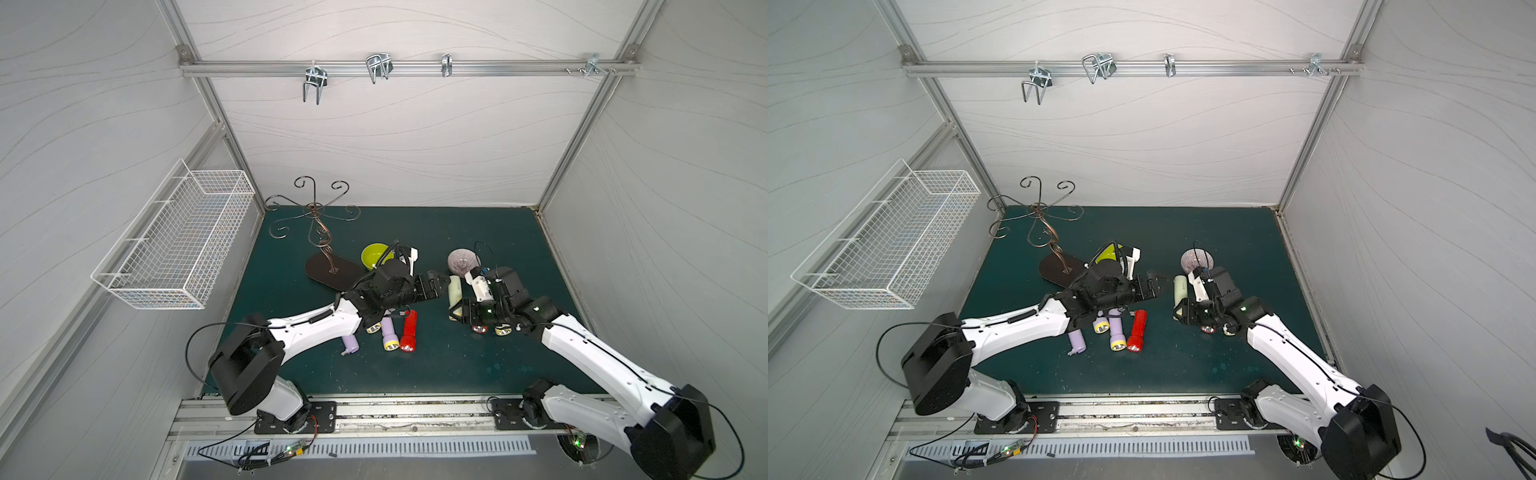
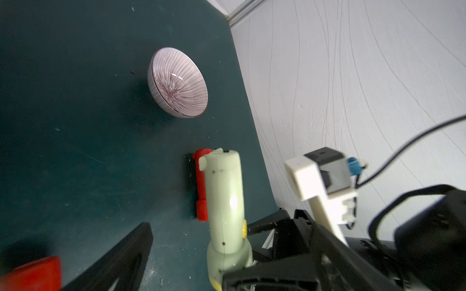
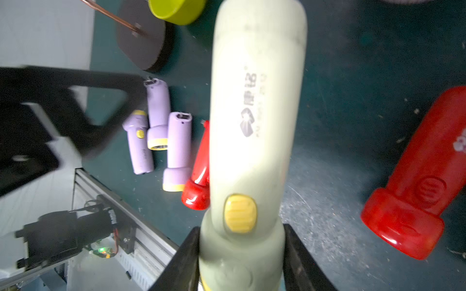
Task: Close the plug at the bottom of the flashlight
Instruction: Place the flashlight at the center of the board.
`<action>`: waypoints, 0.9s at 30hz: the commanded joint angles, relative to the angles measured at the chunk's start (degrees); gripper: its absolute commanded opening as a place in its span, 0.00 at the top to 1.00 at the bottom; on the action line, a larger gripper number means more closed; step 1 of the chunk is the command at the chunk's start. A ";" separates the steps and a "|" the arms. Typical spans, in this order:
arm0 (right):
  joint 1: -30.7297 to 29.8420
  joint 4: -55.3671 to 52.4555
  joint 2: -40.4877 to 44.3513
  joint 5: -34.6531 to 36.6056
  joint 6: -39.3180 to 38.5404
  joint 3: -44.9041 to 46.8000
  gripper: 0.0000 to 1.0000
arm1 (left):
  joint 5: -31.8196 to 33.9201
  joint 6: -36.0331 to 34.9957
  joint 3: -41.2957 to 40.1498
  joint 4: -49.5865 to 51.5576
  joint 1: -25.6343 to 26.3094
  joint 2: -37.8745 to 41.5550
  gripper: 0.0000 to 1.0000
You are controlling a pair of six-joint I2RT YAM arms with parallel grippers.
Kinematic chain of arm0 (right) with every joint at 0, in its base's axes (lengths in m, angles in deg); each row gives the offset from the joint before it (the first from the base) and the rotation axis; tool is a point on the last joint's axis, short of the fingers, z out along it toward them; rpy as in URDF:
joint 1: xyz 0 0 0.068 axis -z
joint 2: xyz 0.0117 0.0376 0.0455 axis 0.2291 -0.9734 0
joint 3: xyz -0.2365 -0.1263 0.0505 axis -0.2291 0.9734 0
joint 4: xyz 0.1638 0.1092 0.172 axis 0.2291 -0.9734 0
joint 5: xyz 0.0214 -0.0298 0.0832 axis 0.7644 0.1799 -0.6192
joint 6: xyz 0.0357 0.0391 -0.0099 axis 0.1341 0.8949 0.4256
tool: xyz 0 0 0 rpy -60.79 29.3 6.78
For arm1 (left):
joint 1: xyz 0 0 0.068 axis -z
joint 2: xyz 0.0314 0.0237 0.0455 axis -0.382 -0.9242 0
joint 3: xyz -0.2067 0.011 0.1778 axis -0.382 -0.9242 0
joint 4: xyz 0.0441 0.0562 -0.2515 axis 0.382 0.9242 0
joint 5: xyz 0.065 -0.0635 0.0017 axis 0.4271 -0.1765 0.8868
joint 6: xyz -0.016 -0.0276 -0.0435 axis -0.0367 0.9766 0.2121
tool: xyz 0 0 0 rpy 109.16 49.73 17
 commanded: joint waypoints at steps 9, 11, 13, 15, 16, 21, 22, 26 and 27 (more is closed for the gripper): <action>5.95 3.27 -6.28 -1.75 -0.76 4.57 1.00 | 28.00 -1.27 1.56 19.93 -1.66 14.65 0.00; 6.84 4.83 -8.24 -2.26 -0.47 4.89 1.00 | 23.39 -7.41 -1.83 13.50 -2.78 16.43 0.06; 7.88 6.27 -10.32 -3.15 -0.17 4.93 1.00 | 20.70 -9.86 -6.99 5.29 -3.07 18.40 0.04; 8.41 7.46 -12.30 -3.24 -0.18 4.73 1.00 | 19.82 -8.61 -11.64 -1.13 -3.80 19.97 0.00; 8.56 7.88 -12.93 -3.14 -0.18 4.60 1.00 | 19.40 -7.13 -12.11 -0.69 -4.55 20.28 0.00; 8.57 8.40 -15.90 -3.06 -0.03 3.64 1.00 | 12.89 -10.72 -6.00 10.87 -6.94 18.52 0.01; 8.58 8.40 -16.25 -3.04 0.12 3.78 1.00 | 11.61 -11.73 -5.25 11.84 -6.94 18.04 0.01; 8.58 8.70 -17.14 -3.22 1.18 4.82 0.84 | 6.13 -12.45 -6.31 7.90 -6.99 17.35 0.07; 8.55 8.81 -17.02 -3.20 1.36 5.09 0.78 | 5.16 -12.76 -6.86 6.48 -6.99 17.43 0.08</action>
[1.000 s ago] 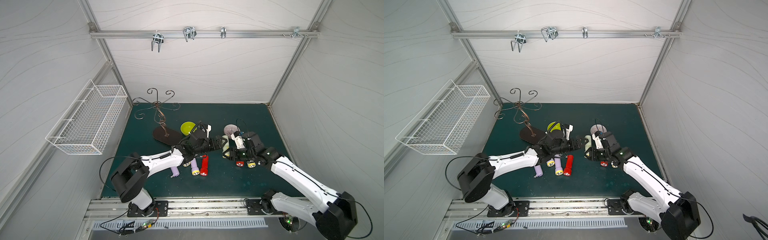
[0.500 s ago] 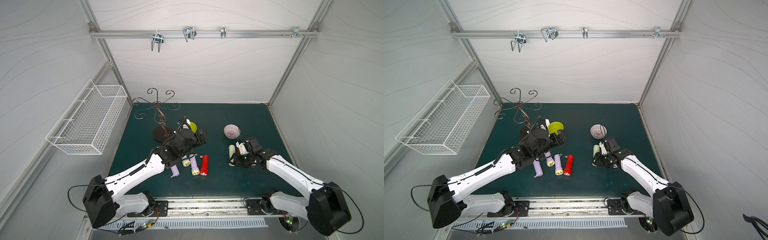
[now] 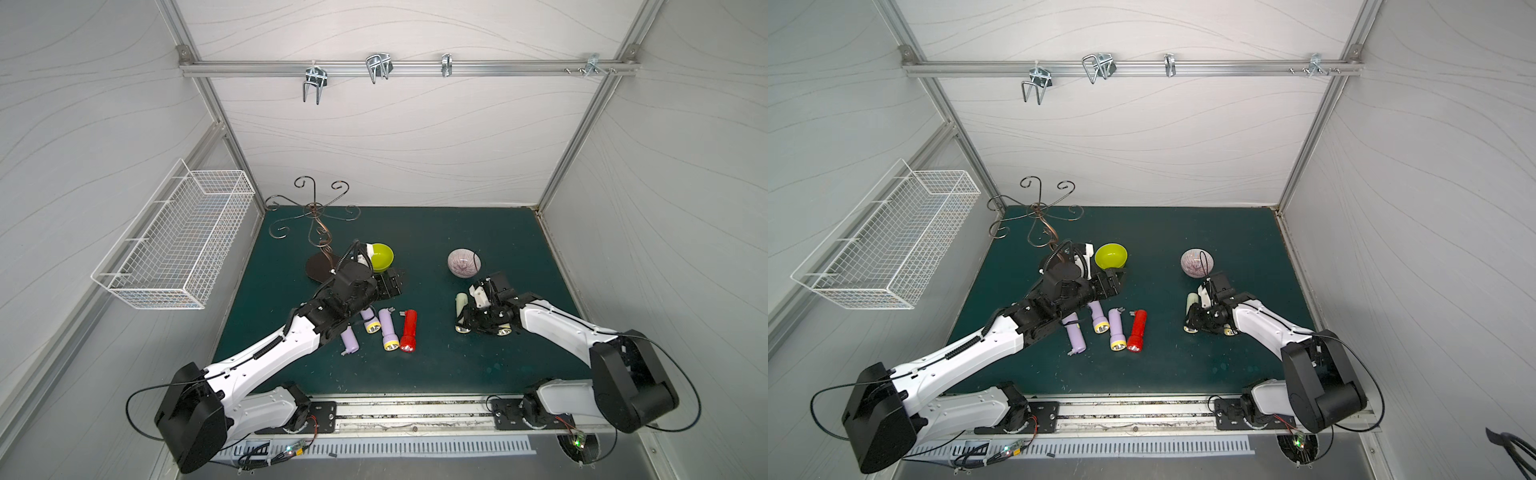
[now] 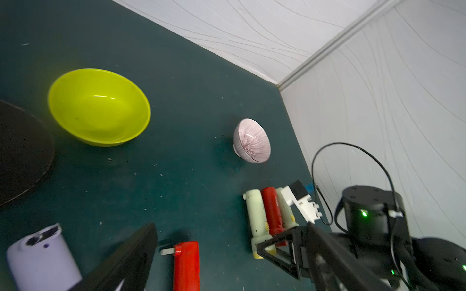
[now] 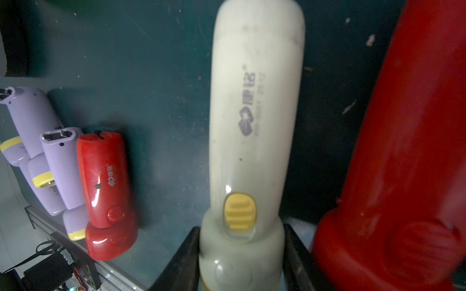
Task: Close the plug at the bottom of the flashlight
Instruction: Place the flashlight at the center of the board.
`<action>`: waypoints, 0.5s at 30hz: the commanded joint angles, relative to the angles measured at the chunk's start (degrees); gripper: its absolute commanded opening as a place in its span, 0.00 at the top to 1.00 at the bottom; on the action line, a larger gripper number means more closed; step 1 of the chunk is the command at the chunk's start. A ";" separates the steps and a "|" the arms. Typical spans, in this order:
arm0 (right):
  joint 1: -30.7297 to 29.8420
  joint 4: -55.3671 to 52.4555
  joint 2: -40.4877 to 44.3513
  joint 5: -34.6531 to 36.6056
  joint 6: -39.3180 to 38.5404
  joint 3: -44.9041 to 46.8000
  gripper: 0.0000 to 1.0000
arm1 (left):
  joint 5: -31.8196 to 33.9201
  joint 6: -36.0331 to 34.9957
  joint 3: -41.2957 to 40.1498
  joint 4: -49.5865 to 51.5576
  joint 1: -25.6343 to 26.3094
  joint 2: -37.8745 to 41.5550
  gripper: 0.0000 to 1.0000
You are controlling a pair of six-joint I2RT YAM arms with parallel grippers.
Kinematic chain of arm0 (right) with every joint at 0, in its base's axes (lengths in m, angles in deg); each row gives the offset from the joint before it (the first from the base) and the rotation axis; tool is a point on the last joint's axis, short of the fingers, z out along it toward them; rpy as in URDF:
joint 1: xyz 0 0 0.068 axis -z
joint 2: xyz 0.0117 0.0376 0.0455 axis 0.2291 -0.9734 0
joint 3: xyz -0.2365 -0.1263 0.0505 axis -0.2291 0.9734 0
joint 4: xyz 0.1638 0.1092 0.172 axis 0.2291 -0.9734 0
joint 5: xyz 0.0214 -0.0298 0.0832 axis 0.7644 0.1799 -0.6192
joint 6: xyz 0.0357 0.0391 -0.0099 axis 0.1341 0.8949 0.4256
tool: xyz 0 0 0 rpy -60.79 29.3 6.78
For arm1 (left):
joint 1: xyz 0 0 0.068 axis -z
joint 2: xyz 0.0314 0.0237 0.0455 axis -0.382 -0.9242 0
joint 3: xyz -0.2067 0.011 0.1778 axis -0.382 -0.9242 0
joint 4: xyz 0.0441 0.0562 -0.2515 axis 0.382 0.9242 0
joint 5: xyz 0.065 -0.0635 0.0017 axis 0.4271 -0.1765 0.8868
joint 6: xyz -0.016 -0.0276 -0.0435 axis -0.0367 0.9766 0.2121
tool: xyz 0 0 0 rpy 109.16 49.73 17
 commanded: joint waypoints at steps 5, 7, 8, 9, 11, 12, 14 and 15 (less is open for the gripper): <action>0.30 0.85 0.85 0.47 1.22 0.75 0.59 | -7.76 -3.73 2.26 -2.14 0.07 -0.35 0.11; 0.28 0.46 1.21 1.01 1.16 0.55 0.46 | -8.62 -4.52 3.34 0.74 0.07 -0.61 0.11; 0.28 0.45 1.48 1.05 1.22 0.56 0.40 | -8.75 -4.59 3.56 2.01 0.07 -0.75 0.11; 0.26 0.44 1.77 0.91 1.16 0.54 0.36 | -9.02 -4.60 3.49 2.77 0.07 -0.79 0.11; 0.30 0.27 2.23 0.81 1.22 0.59 0.32 | -9.16 -4.25 3.00 4.06 0.07 -0.71 0.11; 0.31 0.13 2.56 0.71 1.22 0.54 0.31 | -9.43 -4.17 2.71 4.61 0.07 -0.62 0.11; 0.36 -0.29 3.53 0.43 1.20 0.54 0.31 | -9.48 -4.06 2.47 6.34 0.20 -0.70 0.11; 0.39 -0.72 4.20 0.18 1.17 0.46 0.31 | -9.49 -4.14 2.42 7.41 0.39 -0.77 0.11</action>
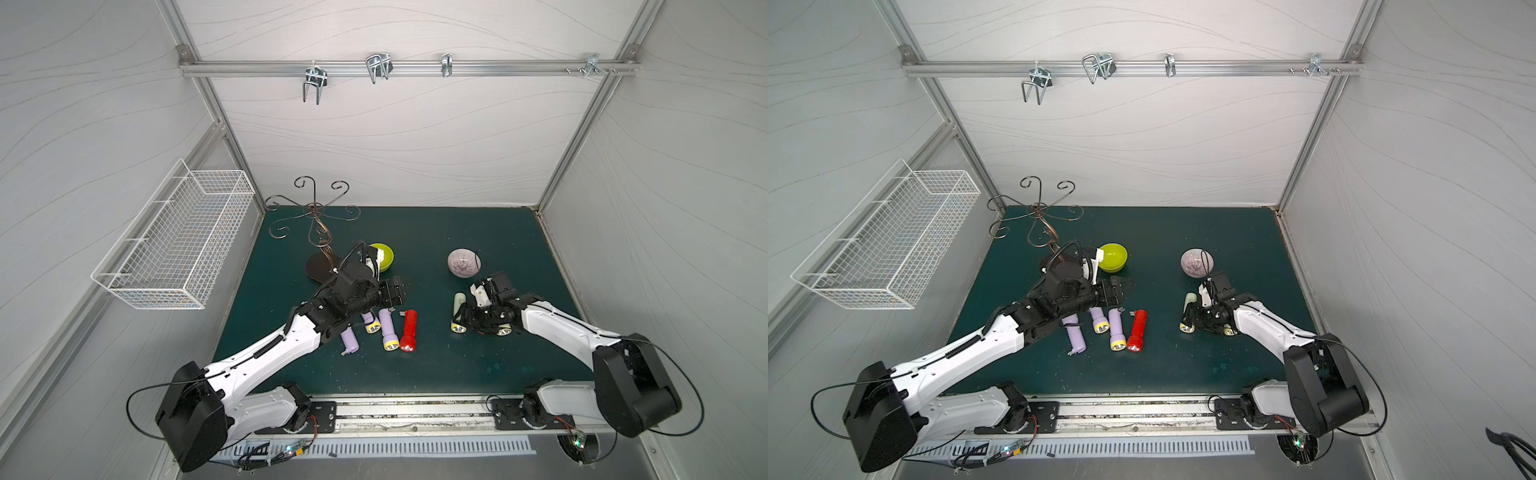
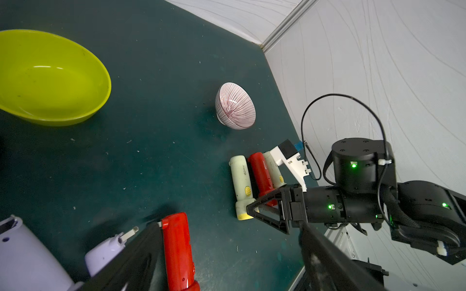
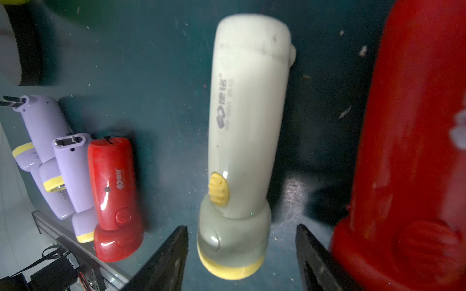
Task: Close the plug at the bottom of the flashlight
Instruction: Place the flashlight at the center of the board, then pick up the flashlight from the center of the board.
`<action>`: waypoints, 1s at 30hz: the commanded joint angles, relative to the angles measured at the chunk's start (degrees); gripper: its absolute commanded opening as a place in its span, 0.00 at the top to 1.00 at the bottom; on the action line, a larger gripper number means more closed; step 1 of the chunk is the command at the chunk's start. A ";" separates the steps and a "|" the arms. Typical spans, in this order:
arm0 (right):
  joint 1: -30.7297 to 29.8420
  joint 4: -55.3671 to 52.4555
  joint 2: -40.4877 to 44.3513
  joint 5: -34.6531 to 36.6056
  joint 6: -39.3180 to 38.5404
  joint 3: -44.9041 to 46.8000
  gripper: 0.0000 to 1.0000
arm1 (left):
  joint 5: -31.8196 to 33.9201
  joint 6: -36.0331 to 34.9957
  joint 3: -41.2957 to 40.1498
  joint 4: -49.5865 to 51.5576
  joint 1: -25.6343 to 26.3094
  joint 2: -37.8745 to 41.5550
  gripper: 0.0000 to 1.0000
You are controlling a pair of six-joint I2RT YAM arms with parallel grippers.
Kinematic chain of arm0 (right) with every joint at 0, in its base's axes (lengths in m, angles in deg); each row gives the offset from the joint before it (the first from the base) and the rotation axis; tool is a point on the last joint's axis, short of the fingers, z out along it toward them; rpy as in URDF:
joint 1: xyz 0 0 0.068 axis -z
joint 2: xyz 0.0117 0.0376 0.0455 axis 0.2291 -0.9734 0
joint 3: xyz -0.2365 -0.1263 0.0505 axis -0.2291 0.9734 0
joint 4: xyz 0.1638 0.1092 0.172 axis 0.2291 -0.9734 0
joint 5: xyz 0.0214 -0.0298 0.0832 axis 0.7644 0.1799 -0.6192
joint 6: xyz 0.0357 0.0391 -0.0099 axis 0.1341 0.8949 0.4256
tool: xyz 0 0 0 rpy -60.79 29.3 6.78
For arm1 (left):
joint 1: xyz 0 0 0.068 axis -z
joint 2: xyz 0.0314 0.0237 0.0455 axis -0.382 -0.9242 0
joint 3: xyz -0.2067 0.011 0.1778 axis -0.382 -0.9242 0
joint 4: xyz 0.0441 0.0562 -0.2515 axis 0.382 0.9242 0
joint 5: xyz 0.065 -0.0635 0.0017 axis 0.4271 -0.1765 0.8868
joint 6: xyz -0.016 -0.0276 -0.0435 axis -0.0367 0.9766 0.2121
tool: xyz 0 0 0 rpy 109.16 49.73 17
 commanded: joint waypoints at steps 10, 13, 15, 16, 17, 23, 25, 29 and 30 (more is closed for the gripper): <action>0.23 -11.60 19.37 0.35 -1.40 -4.73 0.30 | 2.88 -3.44 2.51 10.63 8.47 -6.30 0.16; 0.22 -15.07 23.33 1.69 -2.65 -6.91 0.29 | 4.09 -2.81 2.84 12.53 9.70 -9.38 0.18; 0.15 -16.46 24.68 1.54 -3.21 -7.80 0.28 | 5.02 -2.26 3.49 13.55 10.02 -11.69 0.20; 0.15 -16.82 24.96 1.19 -3.31 -7.91 0.28 | 4.97 -2.25 3.93 13.79 10.11 -12.63 0.22; 0.15 -17.06 25.18 0.90 -3.27 -7.94 0.28 | 5.05 -2.34 4.62 14.11 10.35 -13.78 0.24; 0.15 -15.97 25.98 1.14 -3.58 -5.48 0.27 | 4.41 -3.22 8.88 15.86 11.65 -20.28 0.31; 0.15 -15.63 25.83 0.96 -3.67 -5.19 0.27 | 4.16 -3.24 9.74 15.92 11.76 -22.34 0.33; 0.24 -14.97 25.00 0.79 -4.18 -5.55 0.26 | 4.11 -3.55 11.68 16.67 11.70 -26.60 0.39; 0.24 -14.89 24.80 0.79 -4.42 -5.56 0.26 | 3.96 -3.86 12.31 17.13 11.70 -27.50 0.40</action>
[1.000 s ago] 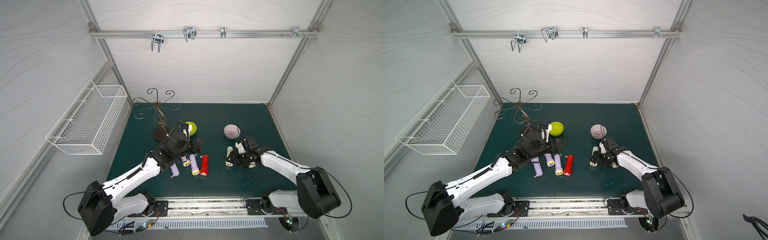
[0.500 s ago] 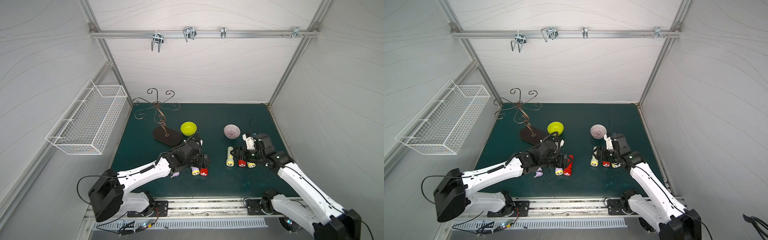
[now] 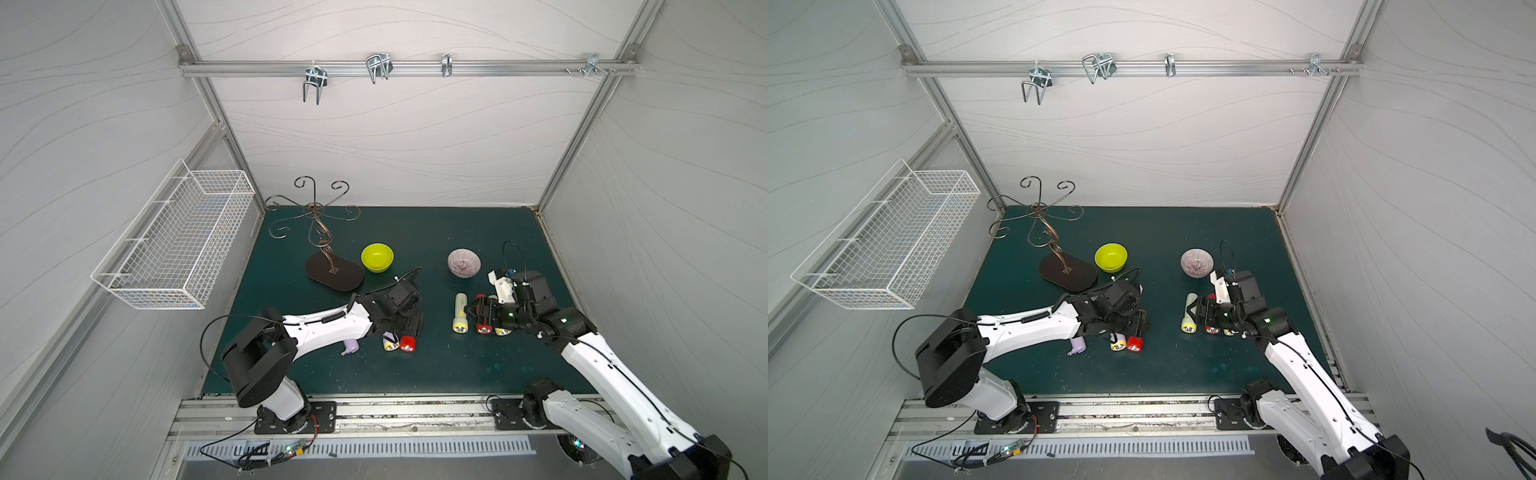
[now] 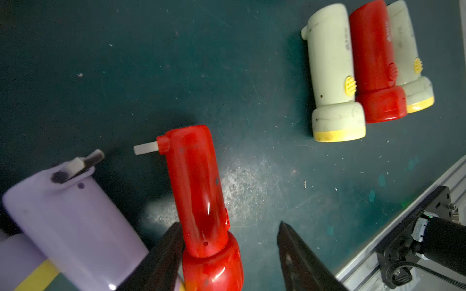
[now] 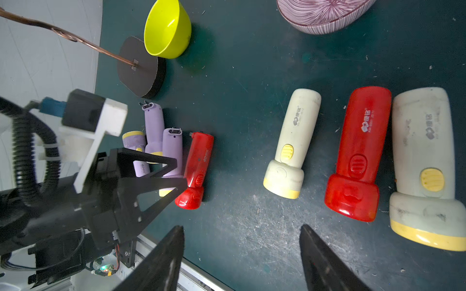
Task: Close the plug at the bottom of the flashlight
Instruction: Pick up the flashlight from the center of the board.
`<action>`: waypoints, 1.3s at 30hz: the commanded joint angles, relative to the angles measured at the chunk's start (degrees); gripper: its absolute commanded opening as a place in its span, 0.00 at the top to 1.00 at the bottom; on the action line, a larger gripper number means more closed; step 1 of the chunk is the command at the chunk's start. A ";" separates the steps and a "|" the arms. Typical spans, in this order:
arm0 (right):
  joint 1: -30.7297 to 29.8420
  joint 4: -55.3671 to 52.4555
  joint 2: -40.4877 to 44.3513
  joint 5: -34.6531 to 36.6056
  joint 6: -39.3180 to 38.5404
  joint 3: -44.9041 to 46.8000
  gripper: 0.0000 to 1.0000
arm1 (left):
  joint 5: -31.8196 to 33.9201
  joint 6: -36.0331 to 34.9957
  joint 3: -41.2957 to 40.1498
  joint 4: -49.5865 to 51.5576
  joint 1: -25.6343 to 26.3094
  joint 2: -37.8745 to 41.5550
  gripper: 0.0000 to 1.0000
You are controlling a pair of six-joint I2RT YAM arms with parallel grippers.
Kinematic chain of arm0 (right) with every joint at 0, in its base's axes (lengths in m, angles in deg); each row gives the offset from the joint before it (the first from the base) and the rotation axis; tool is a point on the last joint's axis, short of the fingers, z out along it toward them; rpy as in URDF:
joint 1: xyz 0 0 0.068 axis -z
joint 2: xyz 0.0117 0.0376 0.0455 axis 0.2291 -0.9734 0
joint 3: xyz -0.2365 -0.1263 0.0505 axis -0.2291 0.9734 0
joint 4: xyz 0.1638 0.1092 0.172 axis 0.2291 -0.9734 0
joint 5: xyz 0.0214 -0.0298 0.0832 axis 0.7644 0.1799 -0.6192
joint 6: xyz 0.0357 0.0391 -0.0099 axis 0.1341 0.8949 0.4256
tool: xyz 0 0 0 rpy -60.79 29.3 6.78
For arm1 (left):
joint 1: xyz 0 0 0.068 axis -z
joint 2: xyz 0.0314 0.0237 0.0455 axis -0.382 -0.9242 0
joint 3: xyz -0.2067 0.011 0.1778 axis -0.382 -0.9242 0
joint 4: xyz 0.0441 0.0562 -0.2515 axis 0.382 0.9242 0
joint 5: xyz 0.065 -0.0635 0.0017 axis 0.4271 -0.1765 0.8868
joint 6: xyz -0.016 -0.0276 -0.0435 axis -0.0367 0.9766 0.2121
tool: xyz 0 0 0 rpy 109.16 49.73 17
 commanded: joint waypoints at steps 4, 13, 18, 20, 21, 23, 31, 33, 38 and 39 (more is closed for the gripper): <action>0.18 -0.04 -2.17 -0.65 -1.76 -0.59 0.25 | 1.51 -1.91 5.22 4.05 0.26 -5.67 0.43; 0.54 1.33 -4.97 -1.28 -2.48 -0.98 0.25 | 2.36 -4.26 9.21 5.45 0.27 -10.18 0.46; 0.81 1.47 -5.05 -0.94 -2.48 -1.26 0.24 | 2.81 -5.62 11.78 6.76 0.26 -13.08 0.50; 0.95 1.50 -5.21 -0.84 -2.56 -1.25 0.24 | 2.96 -5.89 12.31 6.78 0.20 -13.82 0.54; 1.05 1.43 -5.24 -0.84 -2.57 -1.24 0.24 | 3.03 -5.89 12.37 6.82 0.26 -14.07 0.54; 1.16 1.46 -5.32 -0.99 -2.49 -1.20 0.24 | 3.49 -6.11 12.77 7.02 0.25 -14.67 0.54; 1.39 1.80 -5.18 -1.34 -1.86 -0.63 0.24 | 5.86 -7.39 14.58 8.50 0.25 -17.02 0.53; 1.41 1.92 -4.93 -1.22 -1.55 -0.55 0.24 | 6.40 -7.39 15.10 9.12 0.25 -17.62 0.47; 1.62 2.09 -4.12 -0.99 -1.00 -0.13 0.23 | 7.06 -7.61 15.90 9.44 0.23 -18.93 0.44; 1.57 2.12 -4.04 -1.03 -0.89 -0.06 0.23 | 7.19 -7.65 16.31 9.65 0.21 -19.29 0.43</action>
